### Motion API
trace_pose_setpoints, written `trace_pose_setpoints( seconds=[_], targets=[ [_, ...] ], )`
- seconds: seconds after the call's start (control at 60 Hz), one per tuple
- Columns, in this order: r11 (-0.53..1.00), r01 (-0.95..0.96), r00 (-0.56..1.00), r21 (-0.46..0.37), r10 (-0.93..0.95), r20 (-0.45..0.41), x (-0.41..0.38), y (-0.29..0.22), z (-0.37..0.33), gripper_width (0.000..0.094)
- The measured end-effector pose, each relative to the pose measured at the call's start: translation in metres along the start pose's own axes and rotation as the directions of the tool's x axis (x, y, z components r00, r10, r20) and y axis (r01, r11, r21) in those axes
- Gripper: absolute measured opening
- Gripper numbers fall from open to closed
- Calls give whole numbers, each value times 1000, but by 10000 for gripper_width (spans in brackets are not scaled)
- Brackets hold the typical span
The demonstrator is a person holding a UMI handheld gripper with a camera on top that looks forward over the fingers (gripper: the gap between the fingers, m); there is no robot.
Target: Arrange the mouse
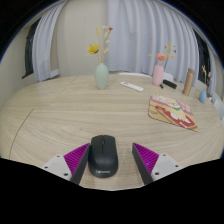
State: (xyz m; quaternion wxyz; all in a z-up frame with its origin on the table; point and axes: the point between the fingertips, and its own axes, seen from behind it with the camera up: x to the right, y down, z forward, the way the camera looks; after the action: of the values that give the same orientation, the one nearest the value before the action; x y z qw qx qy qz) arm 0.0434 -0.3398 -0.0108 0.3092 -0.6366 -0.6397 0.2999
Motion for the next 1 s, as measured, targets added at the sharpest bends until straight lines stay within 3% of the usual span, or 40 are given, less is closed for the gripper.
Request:
trace_pose_setpoints(
  seconds=[0.1,0.167,0.217,0.367,0.517,0.667,0.8,0.883,1.0],
  targets=[
    [1000,-12,1000,-10,12,6,0,-2,4,829],
    [1000,1,1000,-8,-1,18,-4,-3,5,672],
    [1000,11,1000,-7,-11,19,-6,-3,5,483],
    [999,-5,1000,-37,6,25,-6,-3,4,366],
    [998,-46,997,-48,49,66,-2,-33,-19,363],
    [995,-76,996,70,73,50,43,-136,-44,363],
    [983,-109,993,148,114,-24,124,-211,-27,364],
    [984,-98,987,147,115,-114,188,-221,4,362],
    [984,-165,979,72,172,-105,235,-186,62,361]
  ],
)
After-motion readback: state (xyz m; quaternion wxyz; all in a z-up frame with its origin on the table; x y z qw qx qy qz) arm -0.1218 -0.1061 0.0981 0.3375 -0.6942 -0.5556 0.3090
